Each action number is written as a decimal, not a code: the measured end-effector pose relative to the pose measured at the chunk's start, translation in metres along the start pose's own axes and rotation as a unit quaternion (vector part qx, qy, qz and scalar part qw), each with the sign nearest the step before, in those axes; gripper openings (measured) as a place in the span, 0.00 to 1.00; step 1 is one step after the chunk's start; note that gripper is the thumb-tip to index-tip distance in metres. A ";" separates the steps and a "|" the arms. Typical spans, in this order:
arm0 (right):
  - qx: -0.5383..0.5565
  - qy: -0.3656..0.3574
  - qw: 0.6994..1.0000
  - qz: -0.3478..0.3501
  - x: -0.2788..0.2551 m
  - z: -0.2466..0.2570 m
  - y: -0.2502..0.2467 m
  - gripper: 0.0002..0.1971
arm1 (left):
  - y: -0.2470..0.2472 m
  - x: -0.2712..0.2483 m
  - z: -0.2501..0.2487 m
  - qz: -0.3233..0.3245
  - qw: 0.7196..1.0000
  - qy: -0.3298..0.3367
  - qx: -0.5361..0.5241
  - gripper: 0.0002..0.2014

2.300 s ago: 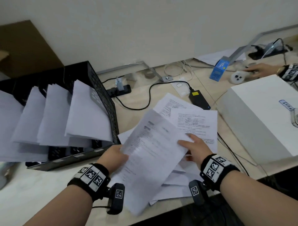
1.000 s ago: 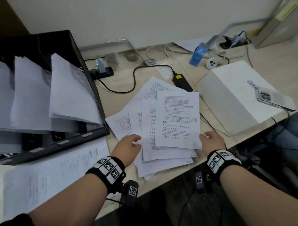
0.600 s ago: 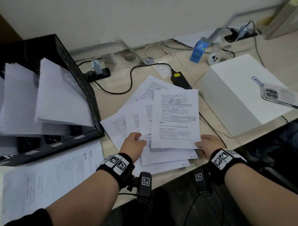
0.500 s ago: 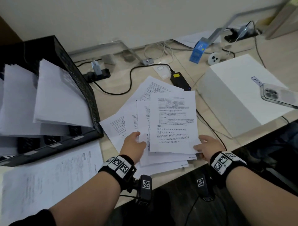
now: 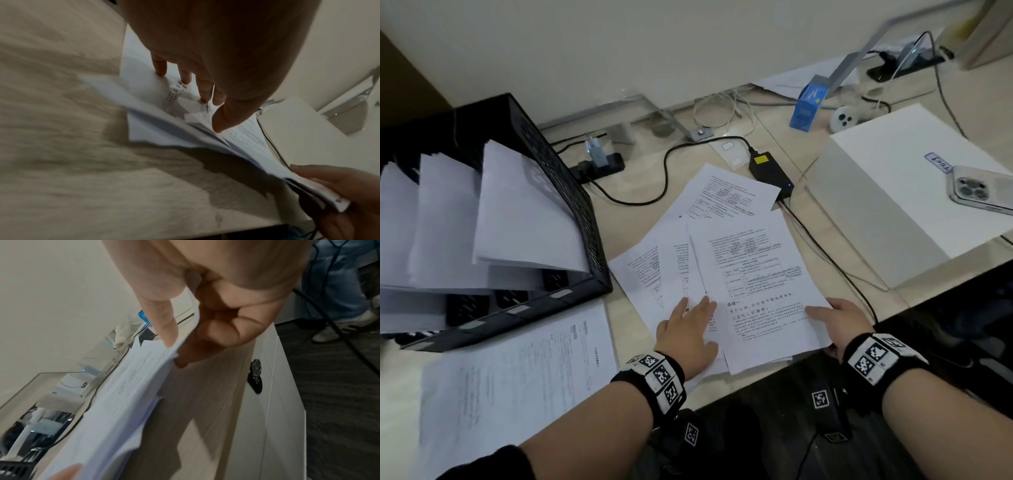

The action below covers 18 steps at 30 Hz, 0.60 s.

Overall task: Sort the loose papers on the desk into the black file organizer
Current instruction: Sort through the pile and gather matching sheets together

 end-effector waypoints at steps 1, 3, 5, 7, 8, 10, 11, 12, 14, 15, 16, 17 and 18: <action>-0.010 0.016 1.000 0.019 -0.002 -0.003 0.002 0.20 | 0.002 -0.001 0.002 0.004 1.000 0.007 0.016 0.39; -0.014 0.027 0.999 0.043 -0.006 -0.008 0.001 0.13 | 0.007 -0.003 0.007 0.007 1.000 0.010 0.026 0.42; 0.013 0.006 1.000 0.023 -0.006 -0.007 -0.009 0.11 | 0.009 -0.006 0.016 -0.008 1.000 -0.008 0.021 0.44; 0.053 -0.008 0.999 0.004 -0.008 -0.004 -0.017 0.06 | 0.007 -0.007 0.024 -0.038 0.999 -0.033 -0.002 0.45; 0.065 -0.006 0.998 0.005 -0.009 -0.005 -0.019 0.06 | 0.005 -0.007 0.027 -0.052 0.997 -0.044 -0.023 0.45; 0.059 0.000 0.998 0.021 -0.014 -0.003 -0.016 0.06 | 0.001 -0.006 0.029 -0.066 0.995 -0.060 -0.045 0.47; 0.042 0.001 0.998 0.037 -0.018 -0.002 -0.011 0.05 | 0.000 -0.006 0.028 -0.060 0.995 -0.066 -0.034 0.50; 0.020 0.005 0.998 0.056 -0.021 -0.002 -0.005 0.04 | 0.001 -0.005 0.027 -0.051 0.996 -0.073 -0.011 0.52; -0.017 0.007 0.996 0.087 -0.027 -0.002 0.008 0.06 | 0.003 -0.005 0.023 -0.038 0.995 -0.082 0.027 0.58; -0.025 0.005 0.995 0.092 -0.029 -0.003 0.013 0.07 | 0.004 -0.005 0.021 -0.034 0.995 -0.084 0.031 0.60; -0.024 0.003 0.995 0.094 -0.030 -0.002 0.017 0.08 | 0.005 -0.005 0.020 -0.031 0.996 -0.081 0.029 0.62; -0.022 0.001 0.996 0.091 -0.030 -0.002 0.019 0.08 | 0.006 -0.005 0.019 -0.029 0.996 -0.074 0.029 0.62; -0.019 -0.002 0.996 0.087 -0.030 -0.002 0.020 0.06 | 0.006 -0.005 0.018 -0.032 0.997 -0.065 0.030 0.62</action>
Point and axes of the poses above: each hand's wrist, its own x-axis towards the middle knuckle, its own y-axis out of the palm, z = x × y, the point moved 7 cm from there along x, towards the middle knuckle, and after that the axes turned 12 degrees about x, right-handed, at the moved point
